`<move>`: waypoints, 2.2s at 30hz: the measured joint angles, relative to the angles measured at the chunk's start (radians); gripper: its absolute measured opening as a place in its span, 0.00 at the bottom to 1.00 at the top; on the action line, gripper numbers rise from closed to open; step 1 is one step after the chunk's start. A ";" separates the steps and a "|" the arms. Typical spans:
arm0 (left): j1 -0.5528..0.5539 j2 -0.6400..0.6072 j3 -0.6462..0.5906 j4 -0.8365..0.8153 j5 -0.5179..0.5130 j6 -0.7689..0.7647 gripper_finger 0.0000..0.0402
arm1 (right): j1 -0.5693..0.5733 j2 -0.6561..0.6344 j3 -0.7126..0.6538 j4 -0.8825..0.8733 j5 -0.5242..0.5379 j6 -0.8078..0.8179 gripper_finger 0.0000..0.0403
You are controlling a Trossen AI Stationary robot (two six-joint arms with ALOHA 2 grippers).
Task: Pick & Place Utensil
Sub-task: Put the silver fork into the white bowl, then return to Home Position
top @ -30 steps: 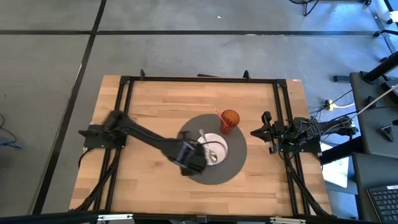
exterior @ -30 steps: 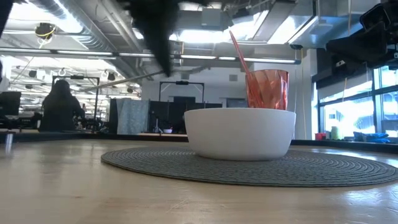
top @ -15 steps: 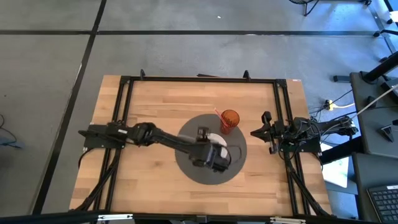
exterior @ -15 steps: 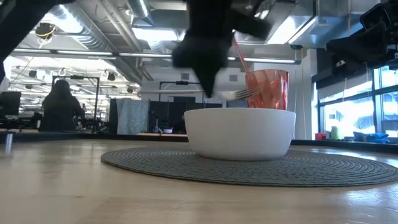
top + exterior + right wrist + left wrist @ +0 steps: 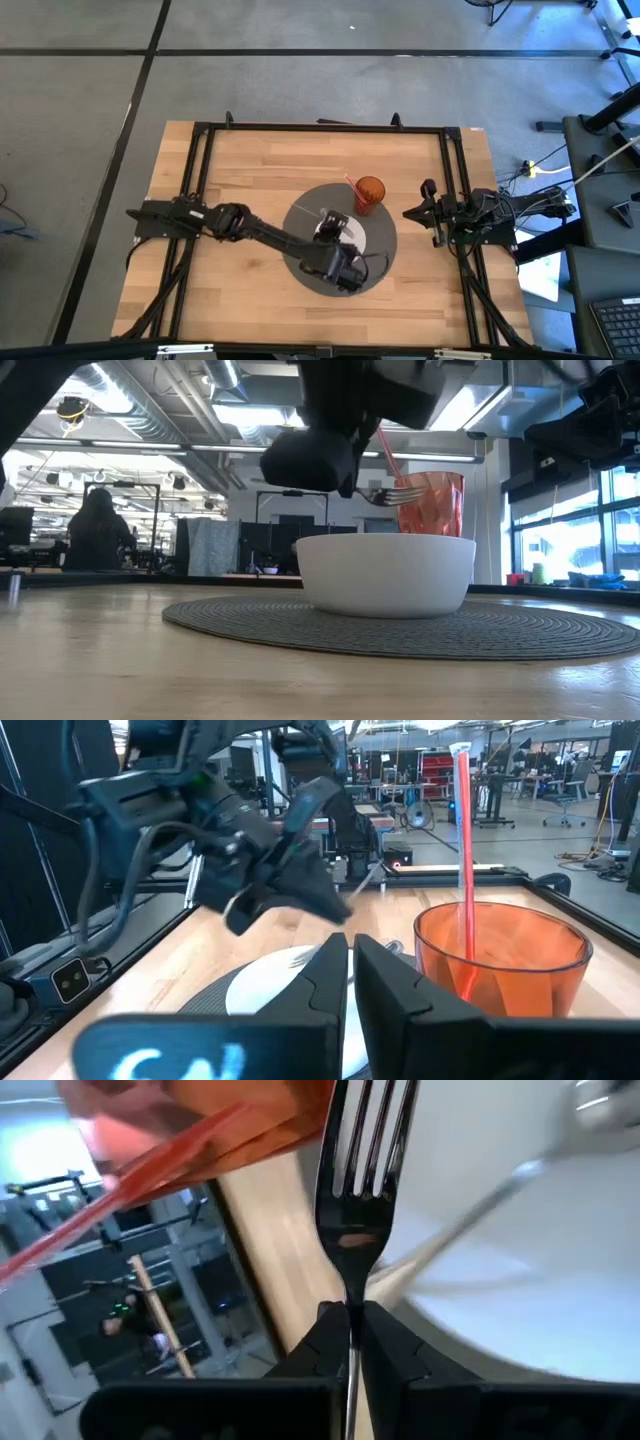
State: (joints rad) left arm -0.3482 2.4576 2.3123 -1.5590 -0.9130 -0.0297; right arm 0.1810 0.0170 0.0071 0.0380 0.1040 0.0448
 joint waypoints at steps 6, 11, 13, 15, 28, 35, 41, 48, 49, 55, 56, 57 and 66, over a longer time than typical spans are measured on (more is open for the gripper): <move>-0.019 0.019 0.001 -0.011 0.001 -0.042 0.02 | 0.000 0.000 0.000 0.000 0.000 0.000 0.06; -0.029 0.071 0.000 -0.012 0.004 -0.010 0.02 | 0.000 0.000 0.000 0.000 0.000 0.000 0.06; -0.026 0.091 0.000 -0.011 -0.017 0.007 0.02 | 0.000 0.000 0.000 0.000 -0.001 0.000 0.06; -0.025 0.111 0.000 -0.010 -0.041 0.029 0.02 | 0.000 0.000 0.000 0.000 0.000 0.000 0.06; -0.019 0.134 0.002 -0.009 0.005 0.041 0.07 | 0.000 0.000 0.000 0.000 -0.001 0.000 0.06; -0.032 0.134 0.003 -0.012 0.030 0.055 0.13 | 0.000 0.000 0.000 0.000 0.000 0.000 0.06; -0.032 0.134 0.003 -0.012 0.025 0.070 0.13 | 0.000 0.000 0.000 0.000 0.000 0.000 0.06; -0.042 0.134 0.003 -0.012 -0.016 0.118 0.13 | 0.000 0.000 0.000 0.000 0.000 0.000 0.06; -0.046 0.134 0.003 -0.012 -0.031 0.127 0.13 | 0.000 0.000 0.000 0.000 0.000 0.000 0.06; -0.092 0.110 0.043 -0.008 -0.080 0.189 0.13 | 0.000 0.000 0.000 0.000 -0.001 0.000 0.06; -0.104 0.090 0.043 -0.011 -0.079 0.197 0.13 | 0.000 0.000 0.000 0.000 -0.001 0.000 0.06; -0.116 0.061 0.041 -0.013 -0.079 0.199 0.12 | 0.000 0.000 0.000 0.000 -0.001 0.000 0.06; -0.149 -0.473 -0.158 -0.011 0.059 -0.160 0.01 | 0.000 0.000 0.000 -0.002 -0.002 0.000 0.06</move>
State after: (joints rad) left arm -0.4972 1.9851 2.1544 -1.5699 -0.8542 -0.1899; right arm 0.1810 0.0174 0.0071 0.0364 0.1017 0.0446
